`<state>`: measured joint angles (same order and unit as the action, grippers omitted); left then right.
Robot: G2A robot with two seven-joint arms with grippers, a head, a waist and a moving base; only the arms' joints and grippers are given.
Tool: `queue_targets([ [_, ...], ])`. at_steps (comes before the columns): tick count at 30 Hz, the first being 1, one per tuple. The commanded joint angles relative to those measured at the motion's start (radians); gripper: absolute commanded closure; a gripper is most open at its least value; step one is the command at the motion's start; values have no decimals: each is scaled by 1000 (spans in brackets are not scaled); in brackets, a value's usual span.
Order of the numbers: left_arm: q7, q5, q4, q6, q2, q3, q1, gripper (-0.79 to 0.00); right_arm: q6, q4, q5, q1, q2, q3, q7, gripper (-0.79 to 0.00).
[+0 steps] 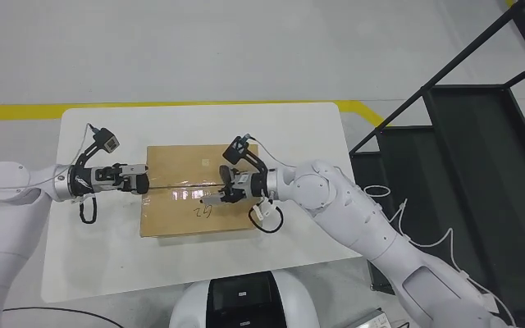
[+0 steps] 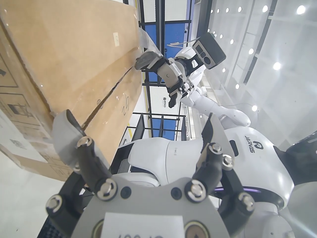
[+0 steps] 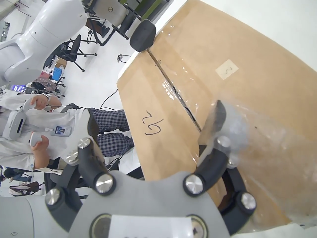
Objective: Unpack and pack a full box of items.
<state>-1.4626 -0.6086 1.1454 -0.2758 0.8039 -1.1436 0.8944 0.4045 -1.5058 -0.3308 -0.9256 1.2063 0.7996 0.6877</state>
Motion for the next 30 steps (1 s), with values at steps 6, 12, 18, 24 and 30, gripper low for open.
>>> queue_targets([
  [6, 10, 7, -4, 4, 1, -8, 3, -785, -14, 35, 14, 25, 8, 9, -14, -785],
  [12, 12, 13, -3, 7, 2, -15, 7, -785, -40, -10, -29, -1, -4, 58, -26, 0],
  [18, 17, 20, 2, 6, 5, -17, 8, -785, -74, -69, -72, -34, -15, 89, -9, 0],
  [24, 45, 42, -4, 5, 5, -24, 12, -785, -69, -86, -58, -39, -14, 94, 3, 0],
  [30, 65, 27, -9, -3, 2, -54, 26, -785, -65, -90, -48, -36, -13, 103, -1, 0],
])
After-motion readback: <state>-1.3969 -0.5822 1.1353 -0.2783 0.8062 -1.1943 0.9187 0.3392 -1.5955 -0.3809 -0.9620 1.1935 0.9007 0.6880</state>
